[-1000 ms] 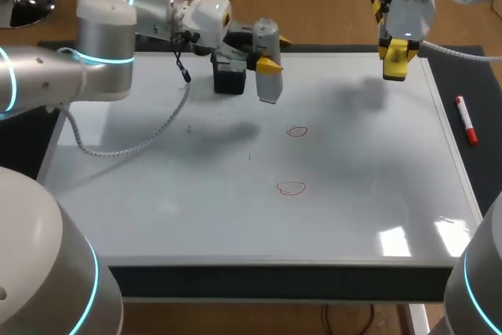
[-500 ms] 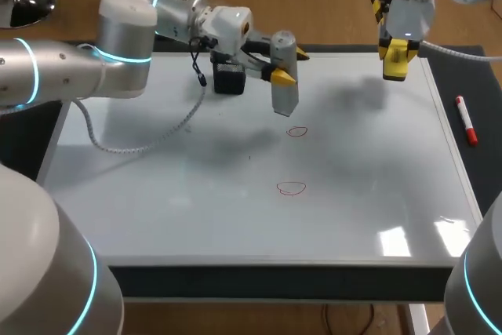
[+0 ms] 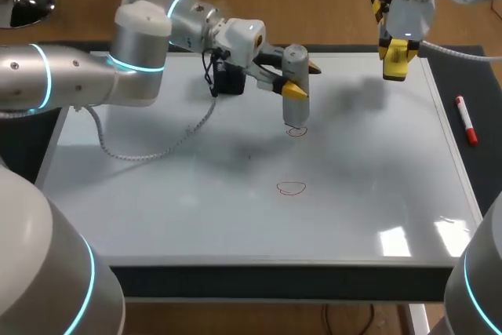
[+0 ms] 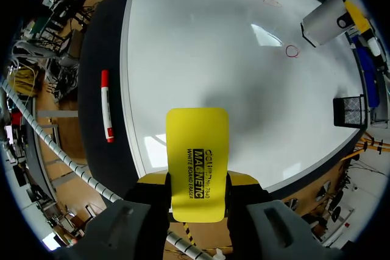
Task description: Pick up the inspection probe, press it on each red-marked spot on the whiteboard one by one, put down the probe, pick up the eraser, and wipe off all the red marks.
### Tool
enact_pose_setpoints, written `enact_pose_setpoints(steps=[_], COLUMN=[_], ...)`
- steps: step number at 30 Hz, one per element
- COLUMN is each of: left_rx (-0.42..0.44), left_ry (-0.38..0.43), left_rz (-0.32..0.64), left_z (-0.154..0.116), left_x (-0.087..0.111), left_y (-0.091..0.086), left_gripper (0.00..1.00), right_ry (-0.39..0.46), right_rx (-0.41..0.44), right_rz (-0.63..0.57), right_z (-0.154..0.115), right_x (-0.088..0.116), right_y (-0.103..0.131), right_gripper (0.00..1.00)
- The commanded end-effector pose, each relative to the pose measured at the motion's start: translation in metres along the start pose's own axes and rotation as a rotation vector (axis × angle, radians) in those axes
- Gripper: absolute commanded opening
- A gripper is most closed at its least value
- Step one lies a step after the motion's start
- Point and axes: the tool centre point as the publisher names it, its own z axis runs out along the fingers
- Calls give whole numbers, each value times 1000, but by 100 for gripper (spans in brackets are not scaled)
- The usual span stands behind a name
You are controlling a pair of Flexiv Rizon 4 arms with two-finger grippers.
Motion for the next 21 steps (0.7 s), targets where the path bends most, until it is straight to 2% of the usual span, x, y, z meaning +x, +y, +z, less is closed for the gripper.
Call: enact_pose_setpoints(steps=[1,11,21], left_rx=[-1,7,25], left_ry=[8,32,40], left_rz=[0,-5,-12], left_z=[9,22,20], left_x=[-1,-1,-5], left_y=[3,17,32], left_gripper=[0,0,0], right_ry=[3,3,3], right_rx=[-1,-1,-1], right_rz=[-2,-2,-2], right_z=[-1,-1,-1], right_x=[0,0,0], right_y=[-1,-1,-1], right_gripper=[0,0,0])
